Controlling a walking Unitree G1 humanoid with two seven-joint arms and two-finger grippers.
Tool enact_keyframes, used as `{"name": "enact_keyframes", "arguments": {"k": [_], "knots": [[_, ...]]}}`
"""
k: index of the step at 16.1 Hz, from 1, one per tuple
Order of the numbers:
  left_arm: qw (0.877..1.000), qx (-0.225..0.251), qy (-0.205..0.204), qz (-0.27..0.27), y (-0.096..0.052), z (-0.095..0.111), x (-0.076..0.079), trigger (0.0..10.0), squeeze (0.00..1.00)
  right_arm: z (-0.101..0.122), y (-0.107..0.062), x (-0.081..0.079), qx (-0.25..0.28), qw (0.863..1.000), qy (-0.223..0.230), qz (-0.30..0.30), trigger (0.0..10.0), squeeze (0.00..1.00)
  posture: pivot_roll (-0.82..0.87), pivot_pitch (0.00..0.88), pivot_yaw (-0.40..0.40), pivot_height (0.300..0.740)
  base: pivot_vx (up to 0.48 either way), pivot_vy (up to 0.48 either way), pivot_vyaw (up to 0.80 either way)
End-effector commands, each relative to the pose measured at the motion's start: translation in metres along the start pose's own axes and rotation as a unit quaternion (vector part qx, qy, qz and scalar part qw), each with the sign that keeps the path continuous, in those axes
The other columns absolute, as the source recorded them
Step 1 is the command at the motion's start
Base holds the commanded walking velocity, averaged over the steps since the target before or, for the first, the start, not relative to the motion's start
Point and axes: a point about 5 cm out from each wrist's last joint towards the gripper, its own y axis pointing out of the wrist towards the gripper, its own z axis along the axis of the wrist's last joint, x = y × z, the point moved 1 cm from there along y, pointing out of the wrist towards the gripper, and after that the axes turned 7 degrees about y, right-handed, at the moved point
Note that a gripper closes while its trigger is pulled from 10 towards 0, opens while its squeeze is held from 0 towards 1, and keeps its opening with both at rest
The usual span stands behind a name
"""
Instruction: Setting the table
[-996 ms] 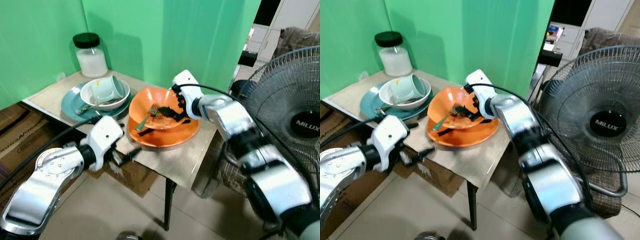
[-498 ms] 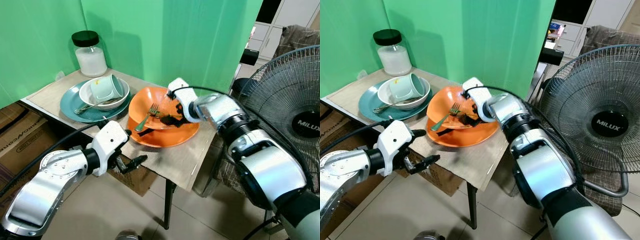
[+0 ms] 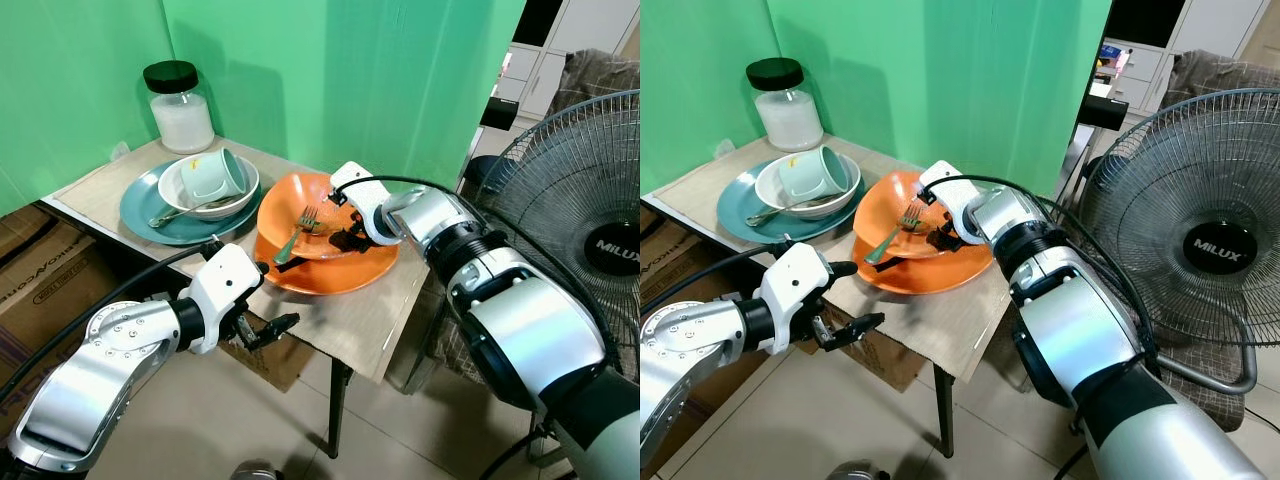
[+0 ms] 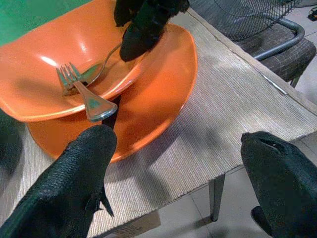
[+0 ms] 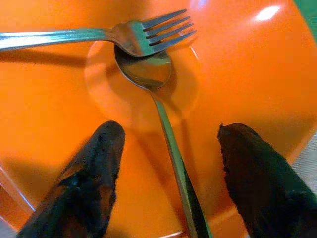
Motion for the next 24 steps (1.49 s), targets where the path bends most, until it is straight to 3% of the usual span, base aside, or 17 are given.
{"name": "enact_keyframes", "arguments": {"k": [1, 16, 24], "knots": [[1.0, -0.002, 0.006, -0.001, 0.002, 0.001, 0.0, 10.0, 0.0, 0.003, -0.001, 0.0, -0.003, 1.0, -0.01, -0.003, 0.0, 0.0, 0.23, 0.0, -0.03, 0.74, 0.0, 0.0, 0.0], [1.0, 0.001, 0.018, 0.004, 0.006, 0.001, 0.003, 10.0, 0.0, -0.01, 0.004, -0.001, -0.038, 0.998, -0.049, 0.008, 0.0, 0.0, 0.24, 0.0, -0.057, 0.74, 0.0, 0.0, 0.0], [1.0, -0.002, 0.023, 0.014, 0.006, 0.002, -0.004, 10.0, 0.0, -0.002, 0.002, -0.001, -0.024, 0.998, -0.059, 0.003, 0.0, 0.0, 0.24, 0.0, -0.058, 0.74, 0.0, 0.0, 0.0]]}}
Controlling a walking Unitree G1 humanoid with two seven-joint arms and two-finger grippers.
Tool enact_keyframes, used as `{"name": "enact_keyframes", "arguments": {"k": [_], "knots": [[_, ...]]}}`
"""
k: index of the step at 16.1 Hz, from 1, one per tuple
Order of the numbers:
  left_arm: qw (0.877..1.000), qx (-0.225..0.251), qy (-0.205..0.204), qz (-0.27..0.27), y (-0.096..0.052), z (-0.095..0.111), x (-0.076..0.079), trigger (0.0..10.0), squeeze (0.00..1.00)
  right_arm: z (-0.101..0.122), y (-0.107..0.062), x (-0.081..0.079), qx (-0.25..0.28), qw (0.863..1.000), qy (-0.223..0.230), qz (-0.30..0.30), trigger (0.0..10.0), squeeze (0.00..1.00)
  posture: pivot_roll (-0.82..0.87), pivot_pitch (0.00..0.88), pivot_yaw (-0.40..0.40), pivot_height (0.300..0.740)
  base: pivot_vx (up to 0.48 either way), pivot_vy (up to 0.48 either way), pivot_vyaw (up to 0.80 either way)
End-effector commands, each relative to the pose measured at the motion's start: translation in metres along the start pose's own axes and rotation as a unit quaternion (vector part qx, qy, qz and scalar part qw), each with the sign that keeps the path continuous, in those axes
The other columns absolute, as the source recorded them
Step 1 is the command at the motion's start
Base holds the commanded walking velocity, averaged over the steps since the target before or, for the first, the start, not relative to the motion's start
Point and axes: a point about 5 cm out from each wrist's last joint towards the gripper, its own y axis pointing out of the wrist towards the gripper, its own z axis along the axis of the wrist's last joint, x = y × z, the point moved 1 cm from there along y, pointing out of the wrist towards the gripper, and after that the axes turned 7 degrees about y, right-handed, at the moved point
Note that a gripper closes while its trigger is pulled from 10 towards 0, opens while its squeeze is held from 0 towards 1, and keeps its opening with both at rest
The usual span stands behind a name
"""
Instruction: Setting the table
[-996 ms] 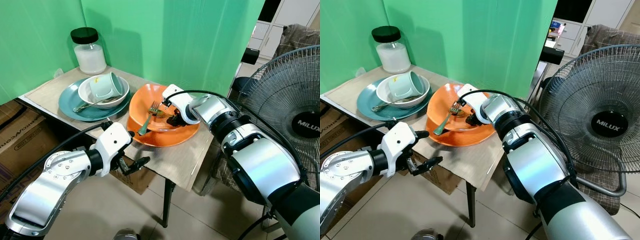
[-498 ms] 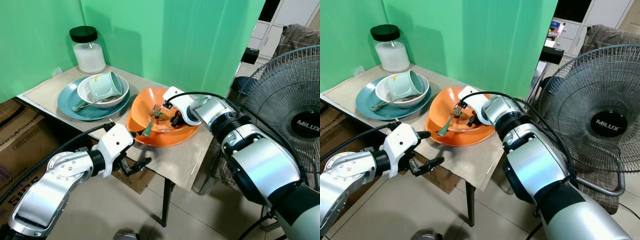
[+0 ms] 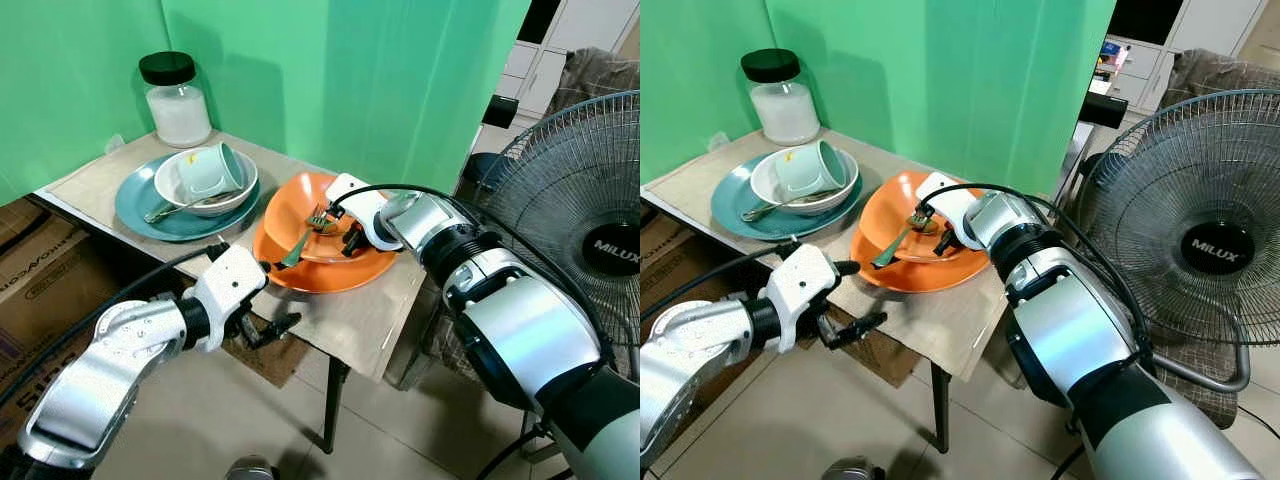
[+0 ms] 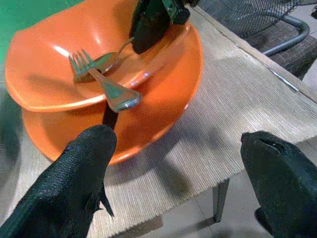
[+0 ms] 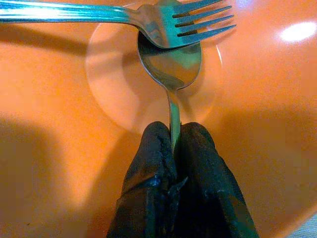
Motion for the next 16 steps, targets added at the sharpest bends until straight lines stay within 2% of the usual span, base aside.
{"name": "enact_keyframes", "arguments": {"k": [1, 7, 13, 15, 16], "knots": [[1.0, 0.001, 0.009, 0.005, 0.0, 0.002, -0.003, 10.0, 0.0, 0.008, -0.005, 0.004, 0.011, 1.0, -0.007, -0.006, 0.0, 0.0, 0.24, 0.0, -0.058, 0.74, 0.0, 0.0, 0.0], [1.0, 0.002, 0.016, 0.007, 0.004, 0.001, -0.007, 10.0, 0.0, 0.028, -0.023, 0.022, 0.026, 0.995, -0.082, -0.052, 0.0, 0.0, 0.22, 0.0, -0.047, 0.74, 0.0, 0.0, 0.0], [1.0, 0.003, 0.024, 0.0, 0.007, 0.001, -0.007, 10.0, 0.0, 0.017, -0.021, 0.03, -0.014, 0.984, -0.152, -0.09, 0.0, 0.0, 0.21, 0.0, -0.033, 0.74, 0.0, 0.0, 0.0], [1.0, 0.0, 0.027, -0.005, 0.007, 0.0, -0.006, 10.0, 0.0, 0.018, -0.023, 0.033, -0.025, 0.974, -0.199, -0.106, 0.0, 0.0, 0.21, 0.0, -0.03, 0.74, 0.0, 0.0, 0.0], [1.0, -0.001, 0.028, -0.007, 0.008, 0.0, -0.006, 10.0, 0.0, 0.019, -0.026, 0.037, -0.035, 0.963, -0.239, -0.123, 0.0, 0.0, 0.21, 0.0, -0.03, 0.74, 0.0, 0.0, 0.0]]}}
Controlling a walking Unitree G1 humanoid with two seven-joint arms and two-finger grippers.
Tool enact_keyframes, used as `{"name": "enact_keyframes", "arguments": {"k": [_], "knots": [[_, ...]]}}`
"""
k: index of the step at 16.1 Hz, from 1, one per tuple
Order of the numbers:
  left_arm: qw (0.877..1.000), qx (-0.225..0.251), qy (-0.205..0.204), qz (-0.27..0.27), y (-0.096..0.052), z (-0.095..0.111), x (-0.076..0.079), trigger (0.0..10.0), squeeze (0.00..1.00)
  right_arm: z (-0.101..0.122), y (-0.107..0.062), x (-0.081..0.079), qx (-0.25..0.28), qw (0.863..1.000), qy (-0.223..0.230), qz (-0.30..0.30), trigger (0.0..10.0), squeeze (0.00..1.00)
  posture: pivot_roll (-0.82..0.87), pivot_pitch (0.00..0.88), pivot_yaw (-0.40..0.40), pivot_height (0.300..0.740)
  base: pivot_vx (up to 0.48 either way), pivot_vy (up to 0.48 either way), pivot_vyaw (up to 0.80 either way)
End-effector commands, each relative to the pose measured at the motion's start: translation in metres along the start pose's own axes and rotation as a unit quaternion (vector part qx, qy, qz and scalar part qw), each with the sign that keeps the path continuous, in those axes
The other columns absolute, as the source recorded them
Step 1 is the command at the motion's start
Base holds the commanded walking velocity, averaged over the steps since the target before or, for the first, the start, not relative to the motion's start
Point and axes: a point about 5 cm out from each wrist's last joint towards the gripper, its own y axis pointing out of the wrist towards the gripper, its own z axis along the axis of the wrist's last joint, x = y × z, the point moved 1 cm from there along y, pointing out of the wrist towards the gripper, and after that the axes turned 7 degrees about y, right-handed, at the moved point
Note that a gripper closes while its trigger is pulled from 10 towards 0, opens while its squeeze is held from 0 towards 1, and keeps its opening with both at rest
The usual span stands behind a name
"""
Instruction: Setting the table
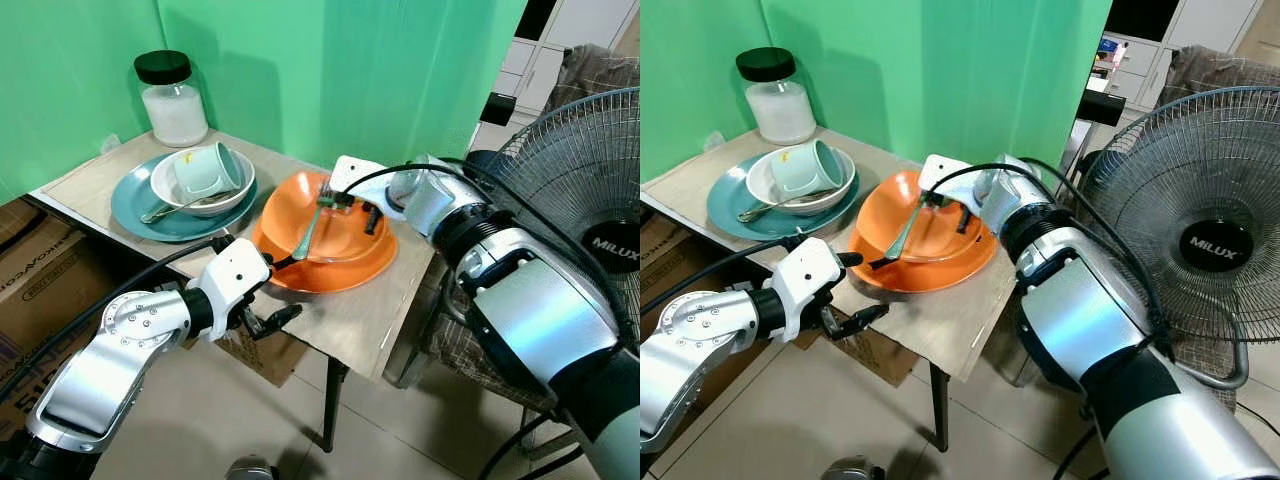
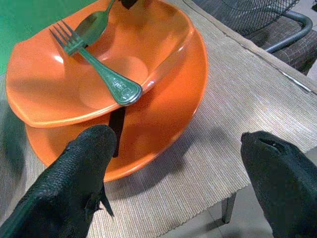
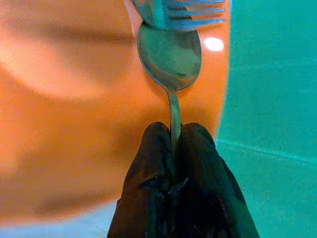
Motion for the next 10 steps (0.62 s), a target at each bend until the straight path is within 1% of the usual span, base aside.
{"name": "enact_keyframes", "arguments": {"k": [1, 3, 5, 6, 8, 10], "knots": [[1.0, -0.004, 0.007, -0.006, 0.002, 0.0, 0.0, 10.0, 0.0, -0.002, -0.003, 0.006, -0.009, 0.999, -0.039, -0.019, 0.0, 0.0, 0.21, 0.0, -0.03, 0.74, 0.0, 0.0, 0.0], [1.0, -0.006, 0.008, -0.011, 0.003, -0.001, 0.002, 10.0, 0.0, -0.004, -0.005, 0.011, -0.027, 0.995, -0.088, -0.024, 0.0, 0.0, 0.21, 0.0, -0.029, 0.74, 0.0, 0.0, 0.0], [1.0, -0.006, 0.008, -0.014, 0.003, -0.001, 0.004, 10.0, 0.0, -0.009, -0.008, 0.016, -0.038, 0.993, -0.106, -0.02, 0.0, 0.0, 0.2, 0.0, -0.028, 0.74, 0.0, 0.0, 0.0], [1.0, -0.006, 0.008, -0.014, 0.003, -0.001, 0.004, 10.0, 0.0, -0.01, -0.009, 0.016, -0.038, 0.993, -0.107, -0.02, 0.0, 0.0, 0.2, 0.0, -0.026, 0.74, 0.0, 0.0, 0.0], [1.0, -0.006, 0.01, -0.018, 0.003, -0.001, 0.004, 10.0, 0.0, -0.011, -0.018, 0.031, -0.017, 0.996, -0.078, -0.031, 0.0, 0.0, 0.19, 0.0, -0.01, 0.74, 0.0, 0.0, 0.0], [1.0, -0.005, 0.013, -0.018, 0.004, 0.0, 0.003, 10.0, 0.0, -0.01, -0.021, 0.035, -0.008, 0.996, -0.074, -0.041, 0.0, 0.0, 0.19, 0.0, -0.009, 0.74, 0.0, 0.0, 0.0]]}}
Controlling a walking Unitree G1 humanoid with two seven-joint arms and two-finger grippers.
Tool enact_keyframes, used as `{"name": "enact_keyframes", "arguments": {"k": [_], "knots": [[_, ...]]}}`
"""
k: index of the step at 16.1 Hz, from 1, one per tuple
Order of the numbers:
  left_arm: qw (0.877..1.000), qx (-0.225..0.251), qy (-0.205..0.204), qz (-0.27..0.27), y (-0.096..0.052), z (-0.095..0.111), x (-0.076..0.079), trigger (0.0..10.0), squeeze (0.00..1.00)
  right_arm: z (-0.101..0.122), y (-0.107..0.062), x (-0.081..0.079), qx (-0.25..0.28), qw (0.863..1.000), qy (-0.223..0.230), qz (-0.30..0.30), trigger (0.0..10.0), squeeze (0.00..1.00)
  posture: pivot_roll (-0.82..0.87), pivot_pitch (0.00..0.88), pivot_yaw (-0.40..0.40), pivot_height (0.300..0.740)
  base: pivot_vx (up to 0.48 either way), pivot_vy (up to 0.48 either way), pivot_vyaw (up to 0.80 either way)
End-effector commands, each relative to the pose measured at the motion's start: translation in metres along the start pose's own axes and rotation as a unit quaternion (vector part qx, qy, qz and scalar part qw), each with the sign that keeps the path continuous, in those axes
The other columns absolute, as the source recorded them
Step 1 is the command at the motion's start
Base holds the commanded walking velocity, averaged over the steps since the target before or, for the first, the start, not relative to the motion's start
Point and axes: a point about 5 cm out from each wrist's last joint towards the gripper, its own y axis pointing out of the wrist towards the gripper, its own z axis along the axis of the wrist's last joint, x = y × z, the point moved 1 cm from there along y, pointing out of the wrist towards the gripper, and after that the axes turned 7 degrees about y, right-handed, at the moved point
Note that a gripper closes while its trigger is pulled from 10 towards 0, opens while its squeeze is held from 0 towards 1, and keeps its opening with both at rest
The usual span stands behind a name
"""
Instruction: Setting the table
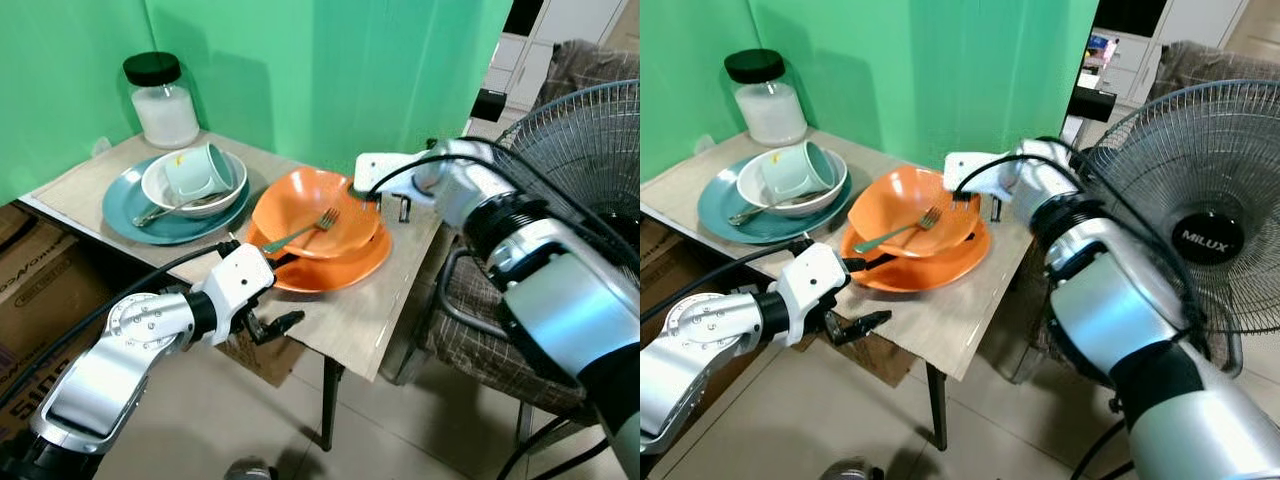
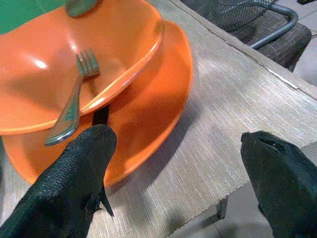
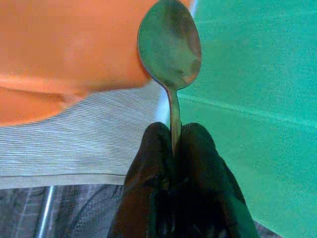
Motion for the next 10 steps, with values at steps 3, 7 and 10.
{"name": "enact_keyframes", "arguments": {"k": [3, 7, 10], "knots": [[0.999, 0.007, 0.006, 0.044, 0.002, 0.005, -0.011, 10.0, 0.0, 0.006, -0.019, 0.025, 0.121, 0.979, 0.161, -0.027, 0.0, 0.0, 0.19, 0.0, -0.025, 0.74, 0.0, 0.0, 0.0], [0.986, 0.057, -0.006, 0.154, 0.002, 0.024, -0.027, 10.0, 0.0, -0.009, -0.036, 0.022, 0.328, 0.85, 0.408, -0.063, 0.0, 0.0, 0.18, 0.0, -0.042, 0.74, 0.0, 0.0, 0.0], [0.961, 0.096, -0.039, 0.255, -0.005, 0.038, -0.032, 10.0, 0.0, -0.023, -0.067, -0.011, 0.4, 0.779, 0.471, -0.106, 3.1, 0.0, 0.16, 0.0, -0.029, 0.74, 0.0, 0.0, 0.0]]}}
